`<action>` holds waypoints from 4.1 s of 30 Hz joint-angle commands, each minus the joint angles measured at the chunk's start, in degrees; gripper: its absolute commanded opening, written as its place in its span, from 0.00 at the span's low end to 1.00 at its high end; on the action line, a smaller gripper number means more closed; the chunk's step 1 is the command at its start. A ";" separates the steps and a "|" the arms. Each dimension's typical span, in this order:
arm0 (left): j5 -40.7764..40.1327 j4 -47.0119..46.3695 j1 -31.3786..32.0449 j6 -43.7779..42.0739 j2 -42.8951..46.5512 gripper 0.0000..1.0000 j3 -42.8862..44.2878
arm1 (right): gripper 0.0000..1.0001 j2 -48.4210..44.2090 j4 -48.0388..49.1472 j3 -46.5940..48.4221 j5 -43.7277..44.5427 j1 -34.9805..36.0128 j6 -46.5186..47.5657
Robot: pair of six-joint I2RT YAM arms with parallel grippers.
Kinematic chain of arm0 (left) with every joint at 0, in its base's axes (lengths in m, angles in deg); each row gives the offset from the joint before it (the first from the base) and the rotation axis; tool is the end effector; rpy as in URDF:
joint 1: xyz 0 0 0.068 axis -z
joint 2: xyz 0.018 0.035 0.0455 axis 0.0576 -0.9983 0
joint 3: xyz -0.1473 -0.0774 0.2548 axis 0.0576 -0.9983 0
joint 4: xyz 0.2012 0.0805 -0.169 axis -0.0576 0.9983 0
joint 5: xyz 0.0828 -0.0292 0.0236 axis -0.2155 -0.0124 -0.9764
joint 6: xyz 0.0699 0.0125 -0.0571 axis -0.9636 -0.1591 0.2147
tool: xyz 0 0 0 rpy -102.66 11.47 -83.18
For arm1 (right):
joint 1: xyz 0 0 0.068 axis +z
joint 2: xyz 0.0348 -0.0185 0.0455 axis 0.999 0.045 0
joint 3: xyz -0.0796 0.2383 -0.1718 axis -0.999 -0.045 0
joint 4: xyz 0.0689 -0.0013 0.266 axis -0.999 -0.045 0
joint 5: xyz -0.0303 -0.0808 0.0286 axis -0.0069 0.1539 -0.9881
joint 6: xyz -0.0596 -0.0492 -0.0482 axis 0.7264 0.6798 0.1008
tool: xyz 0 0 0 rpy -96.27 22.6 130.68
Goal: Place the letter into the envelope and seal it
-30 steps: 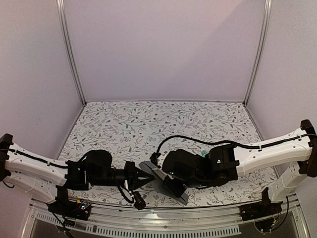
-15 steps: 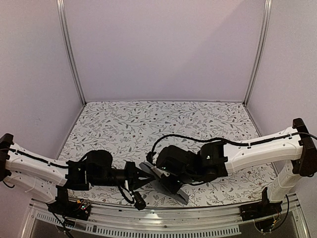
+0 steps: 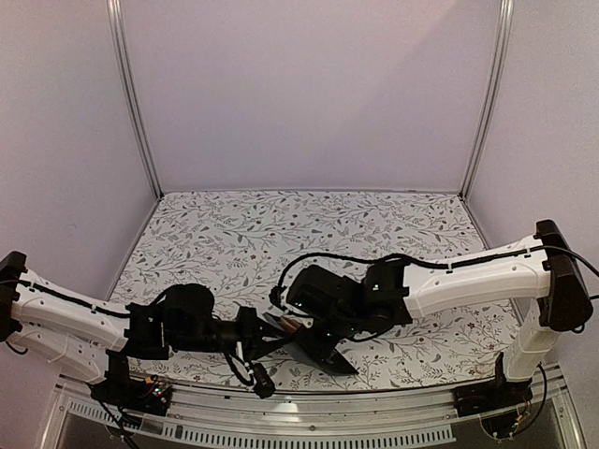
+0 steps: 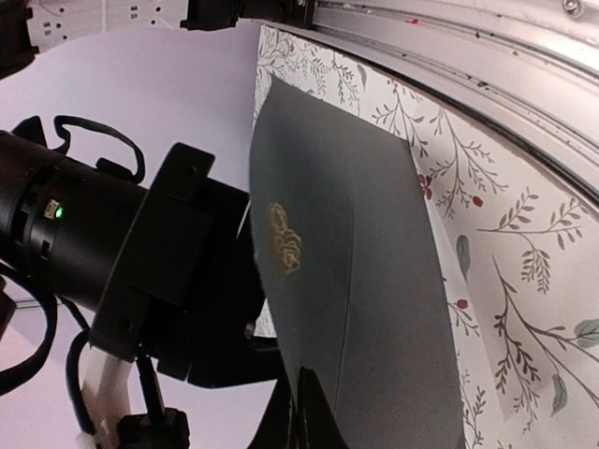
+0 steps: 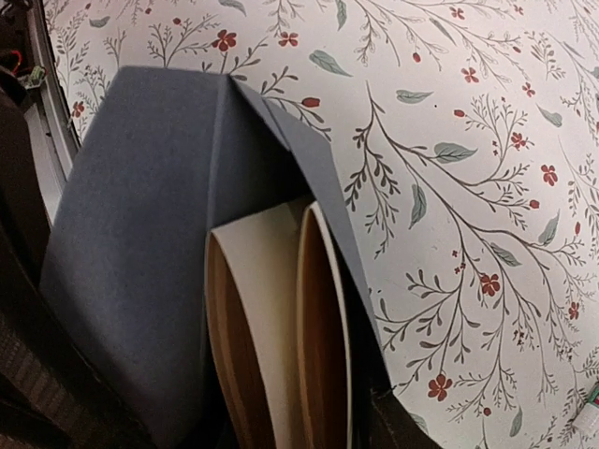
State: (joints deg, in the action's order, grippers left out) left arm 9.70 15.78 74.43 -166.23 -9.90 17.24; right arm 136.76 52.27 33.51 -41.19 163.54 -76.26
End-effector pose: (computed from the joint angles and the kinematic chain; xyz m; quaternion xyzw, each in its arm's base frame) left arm 0.0871 -0.2715 0.1937 0.8114 0.1402 0.0498 0.5653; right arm 0.1104 0.3993 0.2051 -0.4690 0.8415 0.1398 0.2286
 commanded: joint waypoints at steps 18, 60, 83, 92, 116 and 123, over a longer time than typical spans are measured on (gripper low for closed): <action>-3.01 -0.35 1.03 -0.66 -1.58 0.00 -1.19 | 0.92 -27.89 10.52 -17.46 -5.95 -2.05 1.77; -11.64 -3.60 7.31 4.54 -7.47 0.00 -3.73 | 0.99 -0.17 12.46 -8.43 -9.88 -9.53 6.74; -11.95 -4.39 7.70 4.67 -7.52 0.00 -4.08 | 0.99 -1.18 15.97 -8.67 -20.66 -10.17 8.05; -11.92 -4.51 7.78 4.55 -7.36 0.00 -4.16 | 0.99 -0.63 16.03 -7.58 -11.35 -10.50 6.16; -12.49 -4.50 8.21 5.04 -7.02 0.00 -4.36 | 0.99 5.76 13.66 -5.45 -12.39 -12.92 3.97; -10.22 -3.66 5.76 5.20 -6.98 0.00 -3.42 | 0.99 -4.69 16.98 -9.84 -18.09 -11.82 5.06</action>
State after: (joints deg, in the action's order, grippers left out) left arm -2.71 12.46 81.36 -161.58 -17.29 13.17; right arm 140.03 67.62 26.36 -57.23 151.52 -71.58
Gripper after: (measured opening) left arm 0.003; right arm 0.990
